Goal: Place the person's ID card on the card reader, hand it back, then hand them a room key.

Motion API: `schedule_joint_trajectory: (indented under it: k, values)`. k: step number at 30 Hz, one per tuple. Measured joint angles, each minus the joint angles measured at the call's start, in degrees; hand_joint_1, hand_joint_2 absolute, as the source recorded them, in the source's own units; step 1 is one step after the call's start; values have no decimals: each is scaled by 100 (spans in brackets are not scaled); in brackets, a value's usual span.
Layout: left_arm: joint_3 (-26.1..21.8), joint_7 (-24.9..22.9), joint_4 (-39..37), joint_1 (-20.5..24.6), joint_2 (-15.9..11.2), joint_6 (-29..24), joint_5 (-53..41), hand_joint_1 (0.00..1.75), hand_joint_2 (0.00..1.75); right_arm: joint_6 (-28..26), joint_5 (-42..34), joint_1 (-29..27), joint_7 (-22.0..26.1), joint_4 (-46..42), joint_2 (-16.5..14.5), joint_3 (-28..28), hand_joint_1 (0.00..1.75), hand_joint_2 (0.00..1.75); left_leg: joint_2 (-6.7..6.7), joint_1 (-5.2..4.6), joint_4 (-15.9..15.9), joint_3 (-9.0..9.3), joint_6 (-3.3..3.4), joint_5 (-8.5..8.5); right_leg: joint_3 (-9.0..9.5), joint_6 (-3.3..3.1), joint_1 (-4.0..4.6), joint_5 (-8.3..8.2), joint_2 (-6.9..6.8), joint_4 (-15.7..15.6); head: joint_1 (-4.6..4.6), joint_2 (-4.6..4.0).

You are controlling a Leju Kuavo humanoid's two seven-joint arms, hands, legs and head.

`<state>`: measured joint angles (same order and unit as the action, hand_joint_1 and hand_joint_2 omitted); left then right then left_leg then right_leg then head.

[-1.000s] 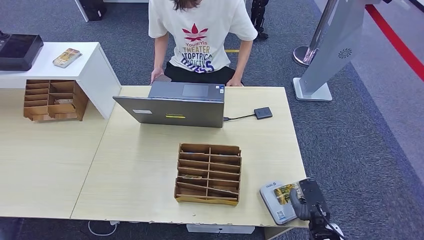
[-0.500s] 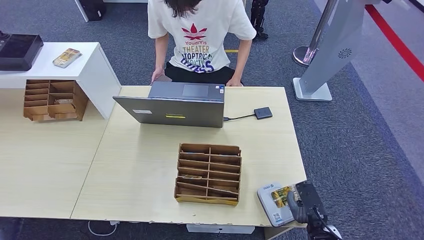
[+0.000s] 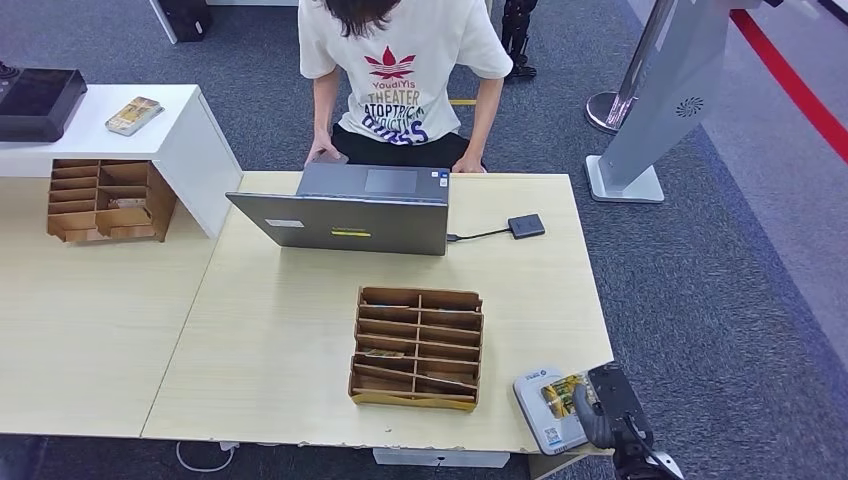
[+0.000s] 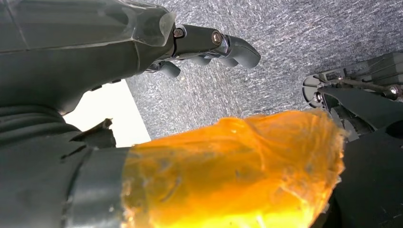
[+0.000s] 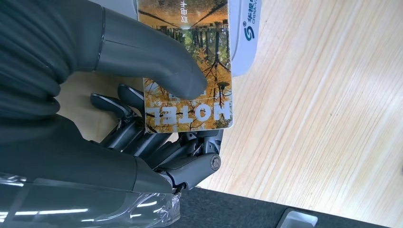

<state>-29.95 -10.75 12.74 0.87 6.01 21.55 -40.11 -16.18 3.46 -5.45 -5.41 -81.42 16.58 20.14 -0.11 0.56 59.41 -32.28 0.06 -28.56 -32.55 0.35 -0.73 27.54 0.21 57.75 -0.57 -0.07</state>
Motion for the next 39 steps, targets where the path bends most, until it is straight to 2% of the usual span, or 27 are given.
schedule_joint_trajectory:
  k: [13, 39]
  values:
    - [-60, 0, 0, 0, 2, 0, 7, 0, 0, -132, 592, 29, -330, -54, 91, 234, 175, 175, 0, 0, 0, -1, 0, 0, 0, 0, 0, 0, 0, 0, 0, 0]
    - [-62, 0, 0, 1, 2, 0, -36, 0, 0, -104, 784, 40, -409, -68, 108, 257, 175, 175, 0, 0, 0, -1, 0, 0, 0, 0, 0, 0, 0, 0, 0, 0]
